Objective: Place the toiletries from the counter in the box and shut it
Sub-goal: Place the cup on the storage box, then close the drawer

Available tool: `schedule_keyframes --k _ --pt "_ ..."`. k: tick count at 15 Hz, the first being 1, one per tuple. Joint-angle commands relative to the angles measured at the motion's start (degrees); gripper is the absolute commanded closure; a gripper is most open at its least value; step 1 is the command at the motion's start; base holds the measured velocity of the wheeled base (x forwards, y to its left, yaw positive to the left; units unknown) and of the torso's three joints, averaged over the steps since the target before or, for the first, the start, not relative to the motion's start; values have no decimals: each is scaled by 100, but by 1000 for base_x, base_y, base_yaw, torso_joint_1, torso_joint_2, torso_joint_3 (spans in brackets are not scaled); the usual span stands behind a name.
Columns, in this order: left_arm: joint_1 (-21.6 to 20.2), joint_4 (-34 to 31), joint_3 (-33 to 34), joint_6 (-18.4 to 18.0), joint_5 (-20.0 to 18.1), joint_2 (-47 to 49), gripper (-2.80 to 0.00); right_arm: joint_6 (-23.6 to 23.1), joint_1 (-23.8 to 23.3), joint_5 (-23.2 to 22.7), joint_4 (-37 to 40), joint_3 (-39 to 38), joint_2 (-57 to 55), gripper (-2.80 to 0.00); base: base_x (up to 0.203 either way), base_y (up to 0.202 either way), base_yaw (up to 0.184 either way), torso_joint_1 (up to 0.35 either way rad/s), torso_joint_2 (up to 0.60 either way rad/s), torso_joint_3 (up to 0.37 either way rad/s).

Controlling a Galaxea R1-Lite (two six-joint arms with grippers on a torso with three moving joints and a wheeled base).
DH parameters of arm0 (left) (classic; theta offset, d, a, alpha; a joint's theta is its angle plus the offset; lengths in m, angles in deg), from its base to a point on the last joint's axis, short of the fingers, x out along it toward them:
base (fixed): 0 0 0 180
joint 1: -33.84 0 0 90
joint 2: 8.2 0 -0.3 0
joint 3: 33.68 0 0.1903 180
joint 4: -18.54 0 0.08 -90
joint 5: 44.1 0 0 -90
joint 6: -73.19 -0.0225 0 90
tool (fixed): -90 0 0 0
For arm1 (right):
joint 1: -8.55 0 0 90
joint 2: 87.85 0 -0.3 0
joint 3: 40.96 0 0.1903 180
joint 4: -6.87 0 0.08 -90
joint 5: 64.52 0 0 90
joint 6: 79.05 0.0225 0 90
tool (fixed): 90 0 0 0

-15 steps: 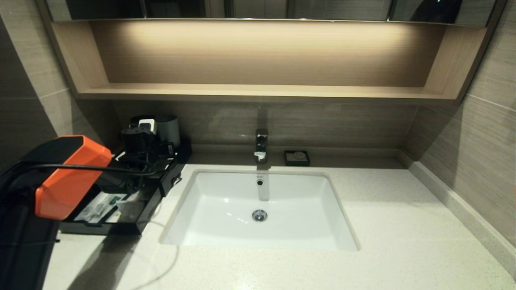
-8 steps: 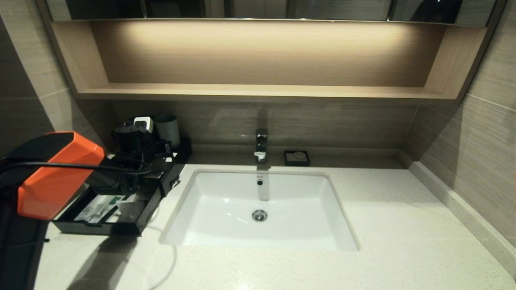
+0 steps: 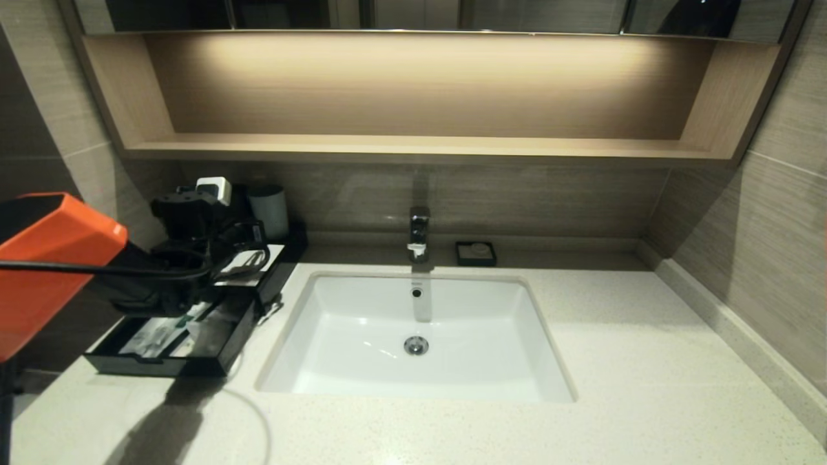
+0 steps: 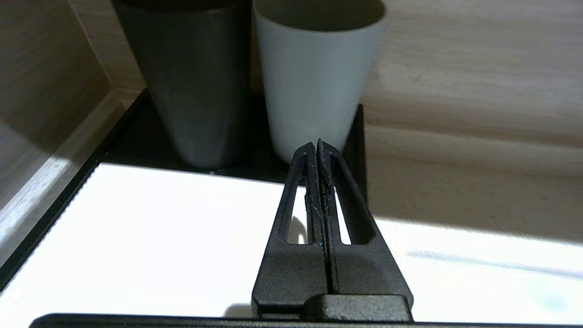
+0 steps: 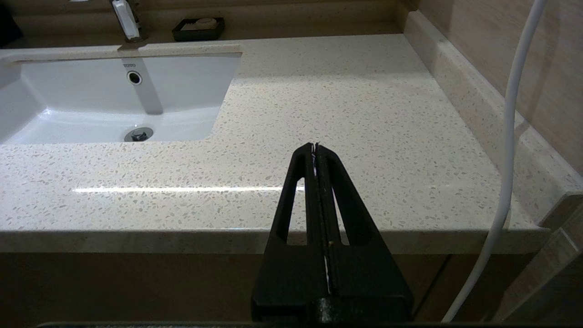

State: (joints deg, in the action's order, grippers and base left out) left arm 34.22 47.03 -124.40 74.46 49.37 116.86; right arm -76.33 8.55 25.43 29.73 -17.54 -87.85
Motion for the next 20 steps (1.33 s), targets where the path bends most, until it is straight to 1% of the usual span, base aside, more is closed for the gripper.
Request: schedule_keyframes --k 1,4,5,10,15,20 --pt "14 115 536 3 10 -602 0 1 0 2 -2 0 -6 0 0 0 0 0 0 0" --pt "15 304 1041 -11 243 -999 0 1 0 -1 -2 3 -1 0 0 0 0 0 0 0" --pt "30 343 1211 -12 266 -1123 0 1 0 -1 -2 -5 -9 0 0 0 0 0 0 0" --pt "90 401 2241 23 278 -1782 0 1 0 1 -2 -2 -9 0 0 0 0 0 0 0" --pt "-62 539 3403 24 292 -2624 0 1 0 0 -2 2 -2 0 0 0 0 0 0 0" --pt "-73 504 4258 19 294 -3439 0 1 0 -4 -2 4 -9 0 0 0 0 0 0 0"
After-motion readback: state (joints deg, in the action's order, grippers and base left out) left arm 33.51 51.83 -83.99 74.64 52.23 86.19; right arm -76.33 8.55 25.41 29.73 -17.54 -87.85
